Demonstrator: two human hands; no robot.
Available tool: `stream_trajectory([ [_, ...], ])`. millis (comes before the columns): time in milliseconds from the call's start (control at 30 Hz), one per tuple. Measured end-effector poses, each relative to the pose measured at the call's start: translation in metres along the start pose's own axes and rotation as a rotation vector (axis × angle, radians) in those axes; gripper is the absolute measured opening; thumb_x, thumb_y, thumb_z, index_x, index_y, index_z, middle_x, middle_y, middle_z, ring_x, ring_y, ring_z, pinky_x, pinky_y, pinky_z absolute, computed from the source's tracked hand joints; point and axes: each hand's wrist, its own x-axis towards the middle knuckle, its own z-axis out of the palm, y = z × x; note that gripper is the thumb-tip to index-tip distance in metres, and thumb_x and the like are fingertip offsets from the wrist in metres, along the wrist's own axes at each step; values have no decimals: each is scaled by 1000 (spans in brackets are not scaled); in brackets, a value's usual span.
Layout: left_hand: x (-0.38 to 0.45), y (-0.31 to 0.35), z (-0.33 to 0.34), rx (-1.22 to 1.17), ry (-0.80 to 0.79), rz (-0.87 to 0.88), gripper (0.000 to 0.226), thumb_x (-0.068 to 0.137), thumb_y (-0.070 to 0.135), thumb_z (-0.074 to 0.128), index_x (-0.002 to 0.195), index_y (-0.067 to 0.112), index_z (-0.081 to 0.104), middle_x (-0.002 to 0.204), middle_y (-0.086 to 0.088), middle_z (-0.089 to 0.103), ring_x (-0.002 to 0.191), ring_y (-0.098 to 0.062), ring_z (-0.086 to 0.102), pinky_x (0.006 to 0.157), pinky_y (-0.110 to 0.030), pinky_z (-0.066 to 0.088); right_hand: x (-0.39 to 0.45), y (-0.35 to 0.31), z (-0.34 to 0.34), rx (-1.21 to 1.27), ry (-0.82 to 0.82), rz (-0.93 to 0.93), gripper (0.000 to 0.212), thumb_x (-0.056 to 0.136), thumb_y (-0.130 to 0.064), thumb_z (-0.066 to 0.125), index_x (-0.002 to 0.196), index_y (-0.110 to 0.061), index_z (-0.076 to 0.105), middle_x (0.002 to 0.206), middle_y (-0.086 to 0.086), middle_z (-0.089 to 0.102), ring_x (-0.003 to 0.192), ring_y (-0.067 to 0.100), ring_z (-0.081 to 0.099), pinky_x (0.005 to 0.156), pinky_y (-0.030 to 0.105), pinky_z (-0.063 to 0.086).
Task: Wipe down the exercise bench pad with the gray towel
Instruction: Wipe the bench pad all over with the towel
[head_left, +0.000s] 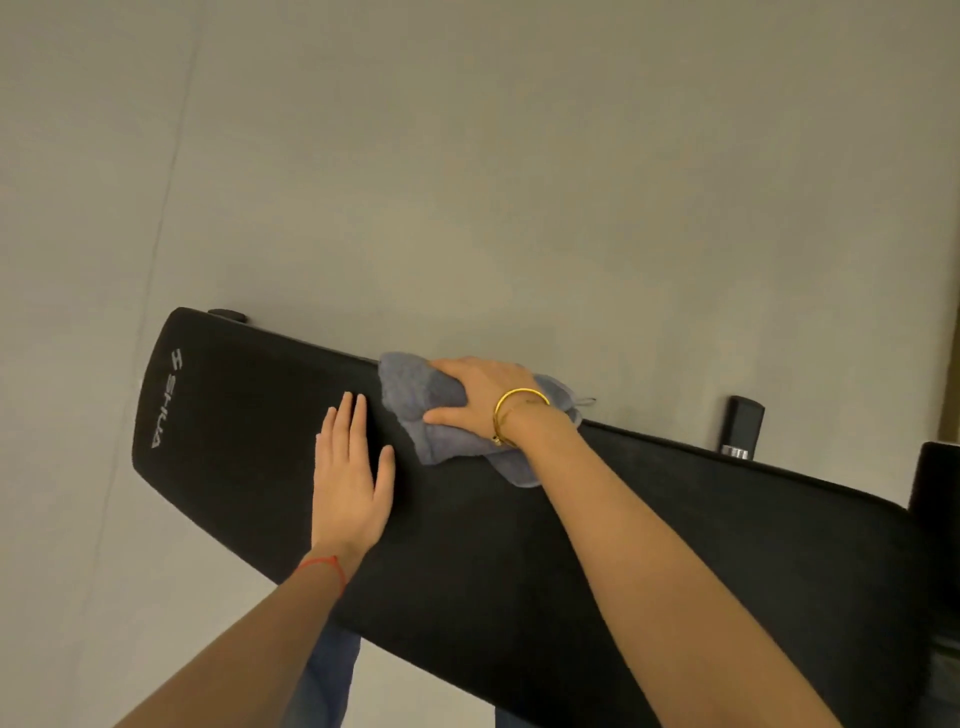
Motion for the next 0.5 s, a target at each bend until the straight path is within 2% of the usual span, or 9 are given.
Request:
stream_trajectory([
  [67,7,-23,-11,20,-51,30,63,100,44,28,155,22,8,163,3,5,151,-17,-1,123,-44,10,2,-9,-1,39,11,10,65,81,-65,54,139,-41,37,136,-3,54,121,26,54,97,40,43],
  [167,17,-51,-24,55,-135,106,62,101,44,27,155,24,5,163,5,2,151,-16,-3,123,-42,9,-46,12,-3,49,111,4,68,82,-61,58,142,-35,38,138,-6,52,124,19,51,104,33,37],
  [300,34,-84,-40,49,-170,46,62,102,42,30,155,22,6,163,1,2,151,-20,2,123,-41,9,-99,37,-6,-53,232,69,73,77,-73,46,136,-30,47,129,-6,59,117,18,57,101,33,40],
  [400,45,-106,-46,68,-208,77,61,102,43,28,155,24,5,163,3,2,151,-19,1,123,-41,7,-69,20,-8,-26,166,159,72,74,-77,43,133,-35,47,126,-8,61,113,19,59,98,35,43],
  [500,54,-122,-48,43,-206,65,61,102,43,28,155,26,3,163,6,1,151,-16,-1,123,-40,5,-7,-19,2,-5,109,150,64,78,-71,53,134,-42,42,131,-7,57,117,22,56,99,38,42],
])
